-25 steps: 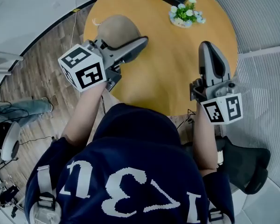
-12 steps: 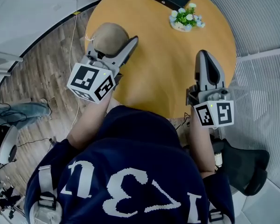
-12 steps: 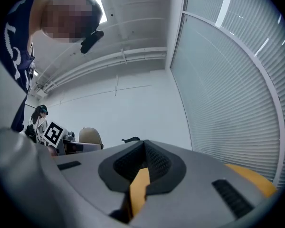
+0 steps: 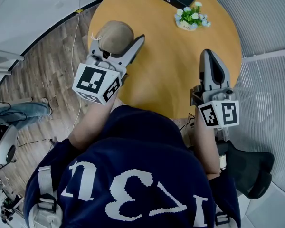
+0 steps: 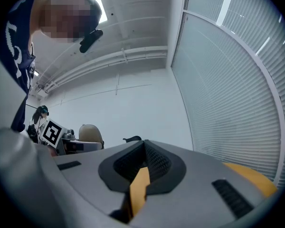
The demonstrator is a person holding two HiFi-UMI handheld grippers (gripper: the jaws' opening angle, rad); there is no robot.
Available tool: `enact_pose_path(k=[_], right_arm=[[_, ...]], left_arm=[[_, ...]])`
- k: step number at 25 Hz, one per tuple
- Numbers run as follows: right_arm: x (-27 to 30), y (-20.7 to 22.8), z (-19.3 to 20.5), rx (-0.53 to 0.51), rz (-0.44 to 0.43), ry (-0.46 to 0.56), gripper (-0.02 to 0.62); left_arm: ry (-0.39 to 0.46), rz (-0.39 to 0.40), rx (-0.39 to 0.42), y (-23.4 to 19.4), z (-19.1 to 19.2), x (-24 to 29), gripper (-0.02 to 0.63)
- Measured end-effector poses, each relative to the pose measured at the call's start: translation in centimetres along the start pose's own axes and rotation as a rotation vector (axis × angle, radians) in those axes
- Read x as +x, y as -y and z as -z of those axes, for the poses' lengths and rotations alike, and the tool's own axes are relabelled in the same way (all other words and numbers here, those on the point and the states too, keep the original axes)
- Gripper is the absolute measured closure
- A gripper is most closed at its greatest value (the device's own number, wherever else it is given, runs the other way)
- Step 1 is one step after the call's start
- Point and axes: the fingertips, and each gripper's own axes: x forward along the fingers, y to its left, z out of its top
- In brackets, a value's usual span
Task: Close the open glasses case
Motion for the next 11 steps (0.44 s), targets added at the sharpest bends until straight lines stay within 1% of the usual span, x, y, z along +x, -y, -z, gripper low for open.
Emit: enact_pose_path(k=[4,11], right_arm=[[0.04,-0.03,0.11,-0.003,-0.003,-0.001,0.571],[-0.19,-0.14,0.44,-0.004,-0.005,-0.006,0.571]], left_arm=[[-0.009,0.002,0.005,0.22,0.21,0.03,0.314],[0.007,0.004,0.007,0.36,-0.03,-0.43,0.314]])
